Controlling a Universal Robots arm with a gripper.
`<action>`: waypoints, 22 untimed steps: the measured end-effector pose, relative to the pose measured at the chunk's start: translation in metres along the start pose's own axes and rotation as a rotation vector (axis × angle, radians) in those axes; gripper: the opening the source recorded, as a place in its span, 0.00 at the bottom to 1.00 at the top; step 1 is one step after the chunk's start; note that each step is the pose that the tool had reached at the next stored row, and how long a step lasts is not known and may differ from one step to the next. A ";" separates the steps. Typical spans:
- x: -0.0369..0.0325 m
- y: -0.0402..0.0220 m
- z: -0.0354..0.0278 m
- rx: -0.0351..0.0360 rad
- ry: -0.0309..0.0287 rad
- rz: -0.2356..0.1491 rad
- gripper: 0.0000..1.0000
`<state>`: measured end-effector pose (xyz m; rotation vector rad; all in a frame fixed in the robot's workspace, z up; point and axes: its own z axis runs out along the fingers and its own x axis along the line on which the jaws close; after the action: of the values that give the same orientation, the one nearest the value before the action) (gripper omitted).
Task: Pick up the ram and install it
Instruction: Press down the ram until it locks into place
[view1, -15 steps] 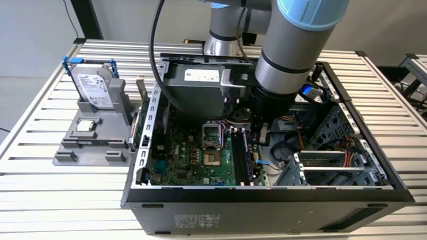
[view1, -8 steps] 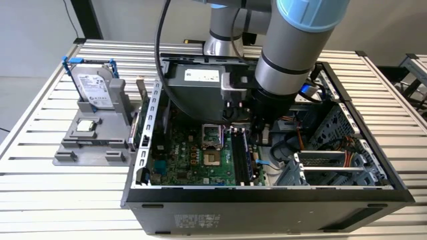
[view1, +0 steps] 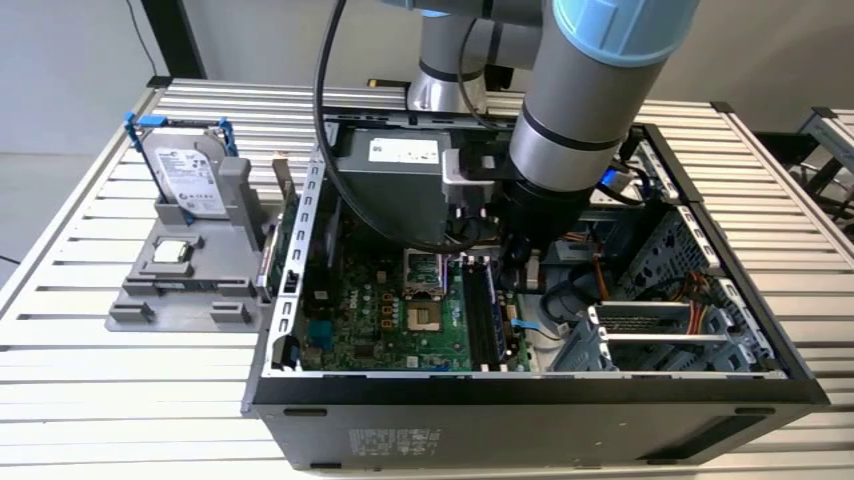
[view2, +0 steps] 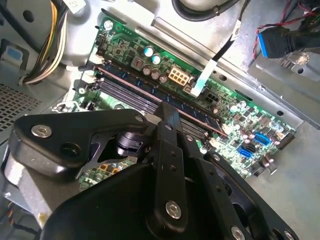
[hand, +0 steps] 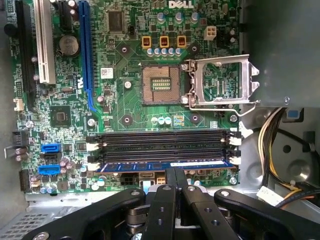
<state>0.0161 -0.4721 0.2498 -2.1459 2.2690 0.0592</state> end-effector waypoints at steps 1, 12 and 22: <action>0.0000 -0.0004 0.0000 0.0000 0.0001 0.000 0.00; 0.0001 -0.0013 0.0038 0.0002 0.0000 0.001 0.00; 0.0021 -0.0016 0.0215 0.0003 -0.0001 0.001 0.00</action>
<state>0.0173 -0.4734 0.2282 -2.1447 2.2698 0.0590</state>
